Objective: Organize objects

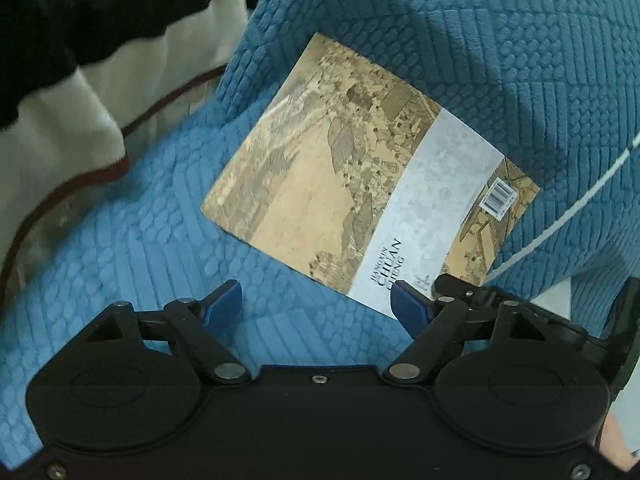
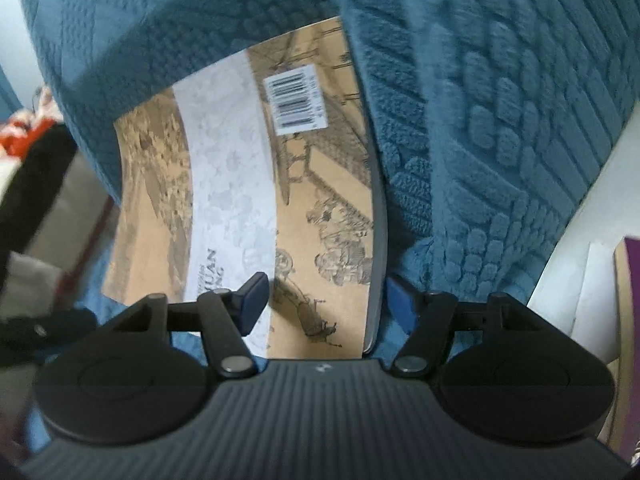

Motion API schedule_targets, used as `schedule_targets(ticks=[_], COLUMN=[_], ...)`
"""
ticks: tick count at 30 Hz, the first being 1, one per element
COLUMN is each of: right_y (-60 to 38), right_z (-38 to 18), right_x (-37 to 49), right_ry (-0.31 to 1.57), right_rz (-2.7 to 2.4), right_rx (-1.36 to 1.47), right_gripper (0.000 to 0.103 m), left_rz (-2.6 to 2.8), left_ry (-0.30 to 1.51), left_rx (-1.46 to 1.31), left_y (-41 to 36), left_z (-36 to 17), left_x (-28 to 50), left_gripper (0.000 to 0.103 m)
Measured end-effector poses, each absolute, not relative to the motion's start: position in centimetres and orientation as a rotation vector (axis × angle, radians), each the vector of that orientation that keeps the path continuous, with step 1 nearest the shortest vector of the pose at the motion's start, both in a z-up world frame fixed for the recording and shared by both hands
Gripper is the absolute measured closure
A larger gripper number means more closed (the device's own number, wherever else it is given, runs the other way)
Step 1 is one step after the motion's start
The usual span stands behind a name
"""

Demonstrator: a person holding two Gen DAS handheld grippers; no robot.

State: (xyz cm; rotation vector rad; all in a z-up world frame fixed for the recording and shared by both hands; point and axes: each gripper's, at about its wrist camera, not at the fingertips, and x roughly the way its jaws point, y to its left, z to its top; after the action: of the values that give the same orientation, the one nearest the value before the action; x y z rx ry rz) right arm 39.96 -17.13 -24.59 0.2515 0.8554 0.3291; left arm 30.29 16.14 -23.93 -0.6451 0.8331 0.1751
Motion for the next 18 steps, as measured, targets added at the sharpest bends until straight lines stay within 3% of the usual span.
schedule_targets(ticks=[6, 10, 18], right_y=[-18.9, -19.1, -18.5], right_z=[-23.8, -23.0, -21.1], right_x=[40.0, 39.0, 37.0], right_ry=[0.896, 0.901, 0.91], right_rz=[0.379, 0.413, 0.483], right_rx=[0.45, 0.542, 0.637], right_gripper=[0.035, 0.035, 0.035], left_rz=[0.153, 0.141, 0.106], left_ry=[0.837, 0.835, 0.818], left_rx=[-0.723, -0.8, -1.066], left_y=[16.3, 15.9, 15.3], left_z=[-23.8, -24.4, -26.4], left_x=[30.0, 29.3, 27.9], left_gripper=[0.023, 0.016, 0.016])
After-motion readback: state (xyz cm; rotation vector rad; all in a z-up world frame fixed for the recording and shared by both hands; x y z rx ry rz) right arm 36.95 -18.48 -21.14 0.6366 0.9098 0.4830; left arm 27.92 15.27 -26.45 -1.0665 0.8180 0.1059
